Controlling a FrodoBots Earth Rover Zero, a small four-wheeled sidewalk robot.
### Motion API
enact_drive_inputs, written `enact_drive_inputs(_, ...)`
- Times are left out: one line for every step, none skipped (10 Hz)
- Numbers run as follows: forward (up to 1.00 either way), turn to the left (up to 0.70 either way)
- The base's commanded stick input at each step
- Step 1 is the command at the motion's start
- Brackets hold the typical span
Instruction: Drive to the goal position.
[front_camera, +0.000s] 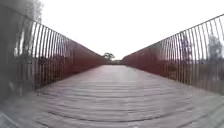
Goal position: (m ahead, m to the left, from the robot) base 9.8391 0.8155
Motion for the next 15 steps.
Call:
enact_drive_inputs(1.00, 0.00)
enact_drive_inputs(1.00, 0.00)
enact_drive_inputs(1.00, 0.00)
enact_drive_inputs(1.00, 0.00)
enact_drive_inputs(1.00, 0.00)
enact_drive_inputs(1.00, 0.00)
enact_drive_inputs(1.00, 0.00)
enact_drive_inputs(1.00, 0.00)
enact_drive_inputs(1.00, 0.00)
enact_drive_inputs(1.00, 0.00)
enact_drive_inputs(1.00, -0.40)
enact_drive_inputs(1.00, -0.40)
enact_drive_inputs(1.00, -0.40)
enact_drive_inputs(1.00, 0.00)
enact_drive_inputs(1.00, 0.00)
